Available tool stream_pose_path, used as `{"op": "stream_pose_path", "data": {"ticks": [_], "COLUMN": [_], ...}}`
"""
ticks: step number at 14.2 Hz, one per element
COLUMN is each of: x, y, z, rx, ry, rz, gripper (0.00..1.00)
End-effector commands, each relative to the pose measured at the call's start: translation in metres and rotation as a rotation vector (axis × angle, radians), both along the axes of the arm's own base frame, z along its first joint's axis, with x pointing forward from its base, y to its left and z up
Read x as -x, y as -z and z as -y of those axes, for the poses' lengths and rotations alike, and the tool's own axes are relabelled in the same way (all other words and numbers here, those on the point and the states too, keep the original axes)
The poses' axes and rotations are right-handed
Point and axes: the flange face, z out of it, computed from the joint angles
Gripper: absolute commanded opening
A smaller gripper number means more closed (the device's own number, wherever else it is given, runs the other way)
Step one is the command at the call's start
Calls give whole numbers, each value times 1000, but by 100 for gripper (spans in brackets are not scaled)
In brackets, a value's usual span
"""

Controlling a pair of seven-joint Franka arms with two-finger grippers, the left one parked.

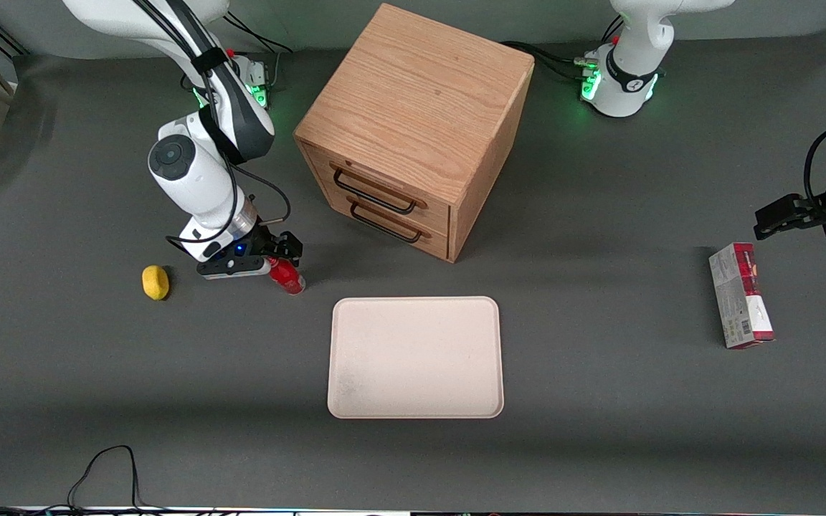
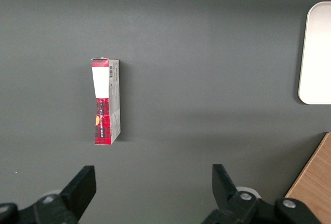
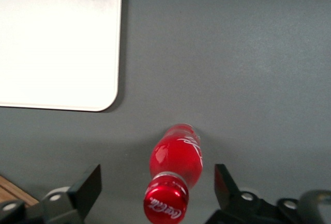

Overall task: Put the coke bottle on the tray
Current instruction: 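Close the right gripper around the bottle's cap end, then lift the bottle and carry it toward the cream tray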

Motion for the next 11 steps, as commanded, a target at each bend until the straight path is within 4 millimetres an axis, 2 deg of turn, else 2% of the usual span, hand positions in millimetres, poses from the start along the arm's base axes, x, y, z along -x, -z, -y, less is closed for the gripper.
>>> {"op": "stream_pose_path", "data": {"ticks": [1,2,4,6,8,11], "x": [0,0,-1,-7,-26,-67], "y": [0,2,4,-4,-31,-88], "z": [0,1,3,4,6,13], "rx": [20,23,53,47,51,67], "ry": [-9,-10,-37,-19,4,45], "rz": [9,7,16,31,26,-10], "gripper": [17,0,0,0,0,0]}}
